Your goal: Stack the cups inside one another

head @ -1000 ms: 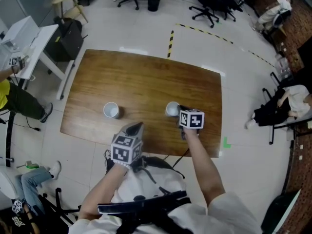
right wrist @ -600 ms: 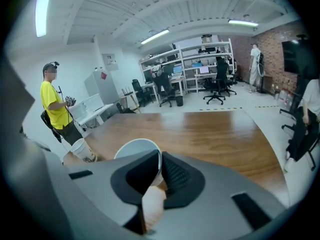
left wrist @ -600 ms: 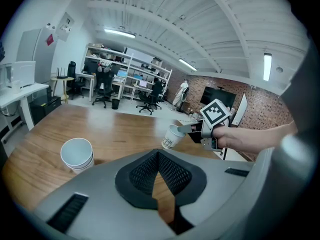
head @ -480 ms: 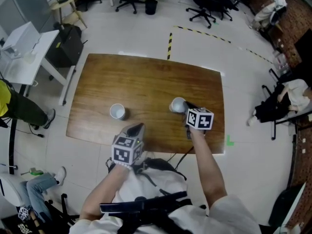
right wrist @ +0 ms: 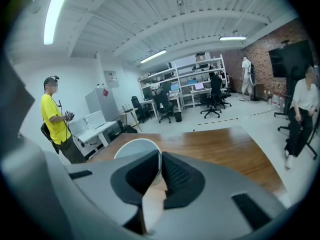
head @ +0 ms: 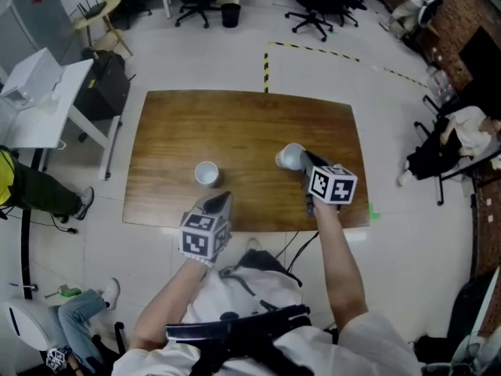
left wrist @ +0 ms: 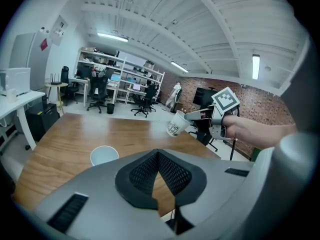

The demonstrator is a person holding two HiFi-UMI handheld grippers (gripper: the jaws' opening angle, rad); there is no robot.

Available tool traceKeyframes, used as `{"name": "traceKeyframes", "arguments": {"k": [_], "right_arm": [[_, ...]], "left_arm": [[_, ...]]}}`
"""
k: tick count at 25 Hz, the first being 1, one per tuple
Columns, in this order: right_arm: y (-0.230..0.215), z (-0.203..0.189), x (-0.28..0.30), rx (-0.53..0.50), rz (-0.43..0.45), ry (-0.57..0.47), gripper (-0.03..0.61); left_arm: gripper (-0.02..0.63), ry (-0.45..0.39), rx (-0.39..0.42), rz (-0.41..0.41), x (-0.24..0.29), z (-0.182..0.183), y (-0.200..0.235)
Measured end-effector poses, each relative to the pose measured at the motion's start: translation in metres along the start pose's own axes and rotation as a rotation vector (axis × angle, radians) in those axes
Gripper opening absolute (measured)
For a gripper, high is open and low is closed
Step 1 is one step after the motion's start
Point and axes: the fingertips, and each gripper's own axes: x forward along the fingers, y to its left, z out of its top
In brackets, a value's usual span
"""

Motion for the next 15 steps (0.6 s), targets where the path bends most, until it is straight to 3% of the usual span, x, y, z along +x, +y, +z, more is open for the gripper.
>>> {"name": "traceKeyframes", "arguments": {"k": [15], "right_arm": [[0.095, -0.006, -0.041, 0.001, 0.000, -0.058, 0.026]], "left_arm": [[-0.003, -0.008, -0.001, -0.049, -0.069, -0.020, 0.034]]}}
